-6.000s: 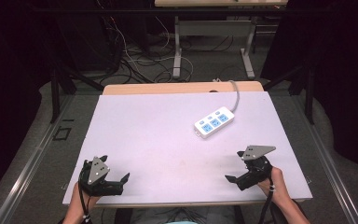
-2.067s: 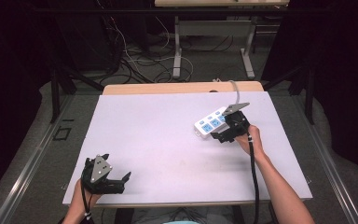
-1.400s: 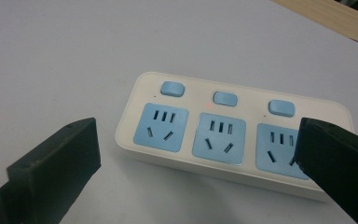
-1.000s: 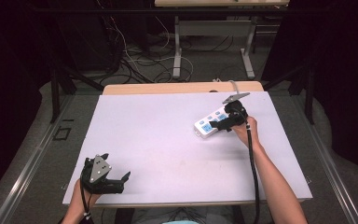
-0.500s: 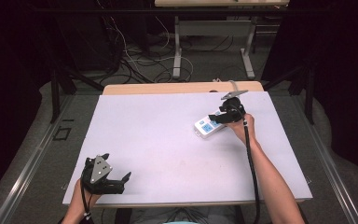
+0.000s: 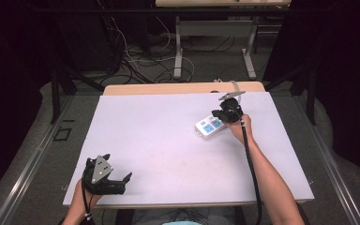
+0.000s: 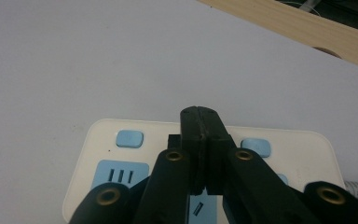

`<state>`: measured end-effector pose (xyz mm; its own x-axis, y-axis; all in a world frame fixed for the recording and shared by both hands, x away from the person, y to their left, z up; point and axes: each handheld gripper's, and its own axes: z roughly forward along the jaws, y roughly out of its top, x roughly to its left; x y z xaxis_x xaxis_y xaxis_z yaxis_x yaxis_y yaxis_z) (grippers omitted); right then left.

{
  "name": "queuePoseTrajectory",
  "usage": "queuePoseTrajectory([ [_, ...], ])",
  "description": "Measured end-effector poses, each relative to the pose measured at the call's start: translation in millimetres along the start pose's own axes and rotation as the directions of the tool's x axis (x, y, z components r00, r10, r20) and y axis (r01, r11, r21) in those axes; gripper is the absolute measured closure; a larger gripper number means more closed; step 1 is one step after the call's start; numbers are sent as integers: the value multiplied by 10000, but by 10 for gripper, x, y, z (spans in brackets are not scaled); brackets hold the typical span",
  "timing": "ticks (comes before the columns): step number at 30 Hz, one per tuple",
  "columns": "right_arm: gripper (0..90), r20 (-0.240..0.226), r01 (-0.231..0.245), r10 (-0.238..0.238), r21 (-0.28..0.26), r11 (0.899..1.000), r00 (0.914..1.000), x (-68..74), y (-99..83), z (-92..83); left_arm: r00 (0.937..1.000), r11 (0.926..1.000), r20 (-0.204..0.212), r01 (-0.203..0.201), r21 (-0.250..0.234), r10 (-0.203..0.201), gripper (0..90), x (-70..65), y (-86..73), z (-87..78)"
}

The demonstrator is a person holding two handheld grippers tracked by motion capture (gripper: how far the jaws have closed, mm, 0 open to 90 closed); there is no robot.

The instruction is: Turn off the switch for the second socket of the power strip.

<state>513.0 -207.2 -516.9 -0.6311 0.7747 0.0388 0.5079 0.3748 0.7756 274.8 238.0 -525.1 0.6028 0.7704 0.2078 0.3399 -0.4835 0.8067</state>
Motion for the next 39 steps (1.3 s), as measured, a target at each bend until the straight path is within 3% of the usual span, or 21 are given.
queuePoseTrajectory([
  [11, 900, 319, 367, -372, 150, 9992, 9988, 35, -10, 61, 10000, 10000, 47, -9, -23, 9, 7, -3, 3, 6],
  [16, 900, 328, 285, -291, 200, 9994, 9990, 31, -16, 88, 10000, 10000, 49, -6, -23, 6, 8, -2, 3, -1],
  [26, 900, 334, 650, -666, 488, 9967, 9972, 64, -26, 217, 10000, 10000, 62, 1, -50, 0, 8, 1, 4, 7],
  [39, 900, 214, 273, -281, 357, 9990, 9994, 50, -55, 228, 10000, 10000, 63, -66, -7, 66, 8, 3, 3, 3],
])
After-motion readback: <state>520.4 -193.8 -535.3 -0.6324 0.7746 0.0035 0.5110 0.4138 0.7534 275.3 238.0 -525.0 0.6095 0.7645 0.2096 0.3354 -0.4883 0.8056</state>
